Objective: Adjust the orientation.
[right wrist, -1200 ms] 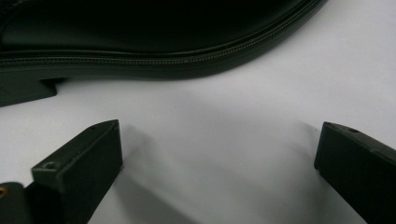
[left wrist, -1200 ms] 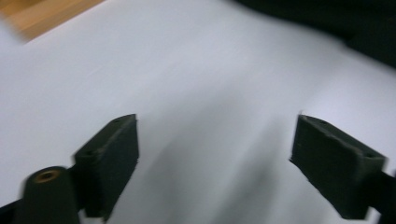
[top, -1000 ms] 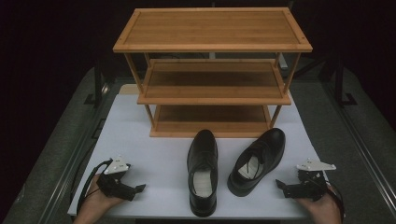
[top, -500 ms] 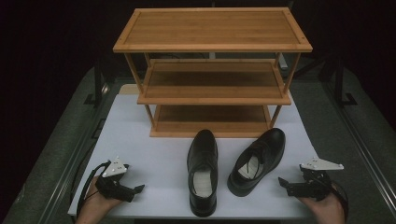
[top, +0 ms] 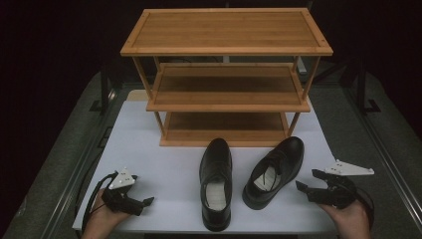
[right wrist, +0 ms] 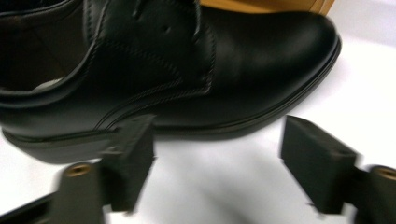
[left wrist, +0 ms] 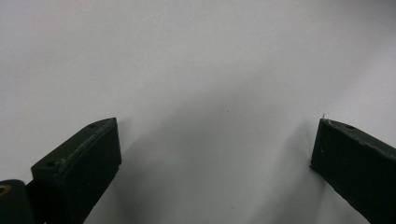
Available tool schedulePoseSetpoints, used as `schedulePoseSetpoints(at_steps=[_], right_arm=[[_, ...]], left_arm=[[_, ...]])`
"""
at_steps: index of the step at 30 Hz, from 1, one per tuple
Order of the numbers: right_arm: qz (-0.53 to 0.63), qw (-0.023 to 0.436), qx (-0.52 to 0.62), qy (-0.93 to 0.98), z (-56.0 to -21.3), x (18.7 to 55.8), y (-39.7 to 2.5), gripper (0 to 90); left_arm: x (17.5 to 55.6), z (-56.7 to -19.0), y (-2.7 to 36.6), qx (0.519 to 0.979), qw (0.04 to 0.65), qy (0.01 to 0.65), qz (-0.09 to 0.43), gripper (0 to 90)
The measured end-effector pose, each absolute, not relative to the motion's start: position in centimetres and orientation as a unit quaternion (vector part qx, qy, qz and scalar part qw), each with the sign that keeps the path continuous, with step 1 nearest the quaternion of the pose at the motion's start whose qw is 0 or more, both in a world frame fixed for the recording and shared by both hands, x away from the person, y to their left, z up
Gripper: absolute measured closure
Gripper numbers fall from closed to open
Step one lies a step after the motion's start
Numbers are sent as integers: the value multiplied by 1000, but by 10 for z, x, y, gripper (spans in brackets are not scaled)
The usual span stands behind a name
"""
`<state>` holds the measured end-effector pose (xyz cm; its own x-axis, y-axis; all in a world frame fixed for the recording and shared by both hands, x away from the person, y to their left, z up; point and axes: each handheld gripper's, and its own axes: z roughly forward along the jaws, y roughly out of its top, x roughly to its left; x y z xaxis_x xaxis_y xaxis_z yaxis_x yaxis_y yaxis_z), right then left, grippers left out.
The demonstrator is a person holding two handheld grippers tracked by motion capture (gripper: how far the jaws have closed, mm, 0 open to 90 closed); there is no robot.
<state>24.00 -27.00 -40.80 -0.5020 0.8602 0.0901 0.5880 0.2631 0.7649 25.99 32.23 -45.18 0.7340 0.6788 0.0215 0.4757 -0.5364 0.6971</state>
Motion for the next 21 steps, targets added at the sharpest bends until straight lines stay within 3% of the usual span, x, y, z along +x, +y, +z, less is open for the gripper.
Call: schedulePoseSetpoints(at_steps=[1,2,3,4,6,7,8,9,10,14,21], right_arm=[[388,176,467,775,-408,240,-270,323],[388,176,467,775,-407,247,-273,446],[388,176,467,775,-407,247,-273,446],[389,176,469,773,-407,251,-275,504],[384,177,470,775,-408,266,-281,684],[384,177,470,775,-408,266,-281,684],[384,178,472,773,-408,276,-284,773],[384,178,472,773,-408,276,-284,773],[385,184,471,772,-408,285,-288,843],[386,186,469,772,-408,298,-291,895],[375,202,491,760,-417,339,-301,899]], left_arm=[[260,-452,322,864,347,334,146,8],[260,-452,322,864,347,334,146,8],[260,-452,322,864,347,334,146,8],[260,-452,322,864,347,334,146,8],[260,-452,322,864,347,334,146,8],[260,-452,322,864,347,334,146,8],[260,-452,322,864,347,334,146,8],[260,-452,322,864,347,334,146,8],[260,-452,322,864,347,335,146,8],[260,-452,322,864,347,335,146,8],[260,-452,322,863,348,335,145,8]])
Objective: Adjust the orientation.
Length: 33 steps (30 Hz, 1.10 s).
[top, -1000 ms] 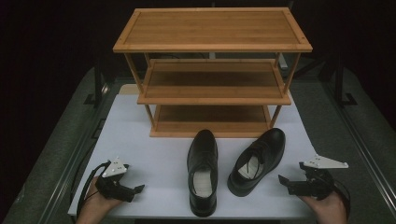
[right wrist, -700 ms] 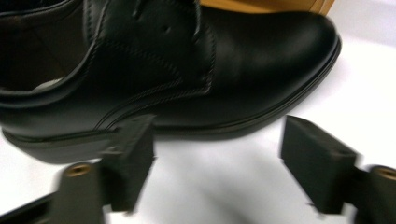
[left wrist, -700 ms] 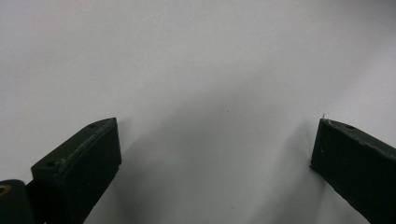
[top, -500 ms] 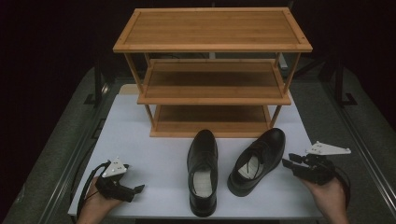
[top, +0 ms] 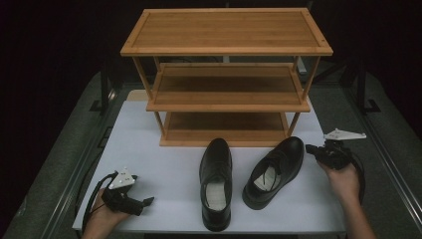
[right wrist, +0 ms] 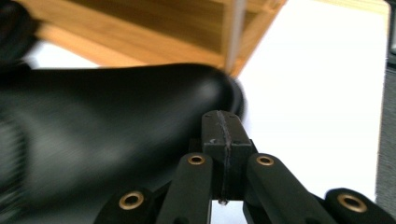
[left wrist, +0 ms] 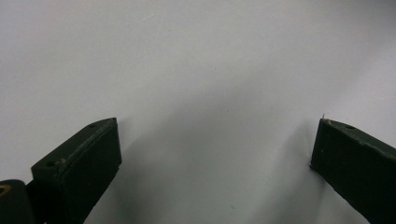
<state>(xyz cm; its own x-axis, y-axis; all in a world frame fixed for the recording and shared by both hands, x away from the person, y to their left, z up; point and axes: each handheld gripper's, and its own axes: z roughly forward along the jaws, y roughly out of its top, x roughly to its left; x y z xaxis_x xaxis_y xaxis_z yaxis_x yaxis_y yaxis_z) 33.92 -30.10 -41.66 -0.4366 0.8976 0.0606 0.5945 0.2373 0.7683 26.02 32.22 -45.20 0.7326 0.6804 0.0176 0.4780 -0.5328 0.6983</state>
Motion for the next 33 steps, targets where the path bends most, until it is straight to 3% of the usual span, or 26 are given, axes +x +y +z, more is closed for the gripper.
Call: schedulePoseSetpoints(at_steps=[13,33], right_arm=[[388,187,516,741,-440,385,-311,900],[398,165,474,768,-442,390,-274,900]], left_arm=[[260,-452,322,863,348,336,145,9],[260,-452,322,863,348,336,145,9]])
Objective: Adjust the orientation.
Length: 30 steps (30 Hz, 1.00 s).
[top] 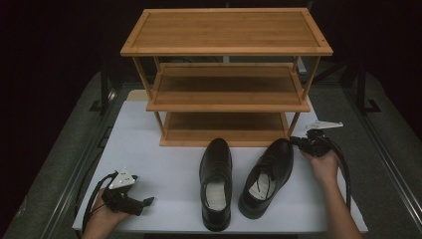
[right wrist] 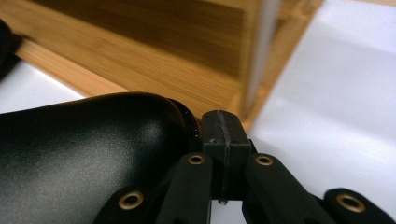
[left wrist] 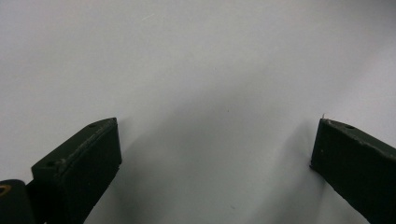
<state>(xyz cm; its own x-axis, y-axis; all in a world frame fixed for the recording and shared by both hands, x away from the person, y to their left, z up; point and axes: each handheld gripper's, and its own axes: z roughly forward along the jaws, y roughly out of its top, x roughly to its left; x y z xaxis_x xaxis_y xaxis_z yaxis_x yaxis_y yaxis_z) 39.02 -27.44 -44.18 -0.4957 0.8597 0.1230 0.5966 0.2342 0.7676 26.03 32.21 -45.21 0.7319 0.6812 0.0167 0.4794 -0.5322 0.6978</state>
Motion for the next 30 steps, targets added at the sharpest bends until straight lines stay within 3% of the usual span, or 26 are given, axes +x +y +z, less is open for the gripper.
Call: schedulePoseSetpoints(at_steps=[10,22,30], right_arm=[[391,165,472,773,-437,383,-277,900],[408,135,430,794,-435,318,-282,900],[412,117,424,798,-445,301,-278,900]], left_arm=[[260,-452,322,863,348,336,146,9],[260,-452,322,864,347,336,145,9],[260,-452,322,864,346,336,145,9]])
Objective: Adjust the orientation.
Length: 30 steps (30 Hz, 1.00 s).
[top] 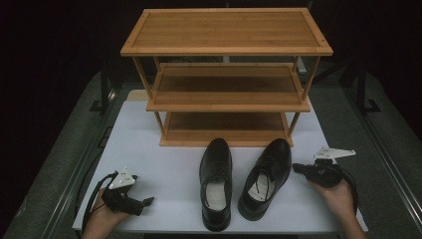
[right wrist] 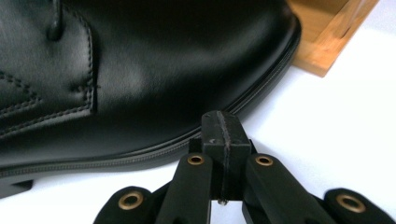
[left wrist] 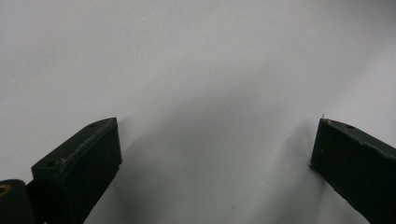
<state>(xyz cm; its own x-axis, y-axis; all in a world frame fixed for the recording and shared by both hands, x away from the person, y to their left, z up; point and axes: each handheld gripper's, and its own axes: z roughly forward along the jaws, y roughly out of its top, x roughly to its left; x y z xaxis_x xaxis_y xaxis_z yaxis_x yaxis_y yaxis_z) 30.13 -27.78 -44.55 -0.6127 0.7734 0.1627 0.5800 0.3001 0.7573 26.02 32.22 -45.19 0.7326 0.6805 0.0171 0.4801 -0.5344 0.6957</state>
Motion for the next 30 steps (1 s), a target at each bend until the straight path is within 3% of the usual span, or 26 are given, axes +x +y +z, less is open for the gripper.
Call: schedulePoseSetpoints(at_steps=[30], right_arm=[[412,101,410,808,-451,327,-248,900]], left_arm=[[261,-452,322,863,347,337,144,9]])
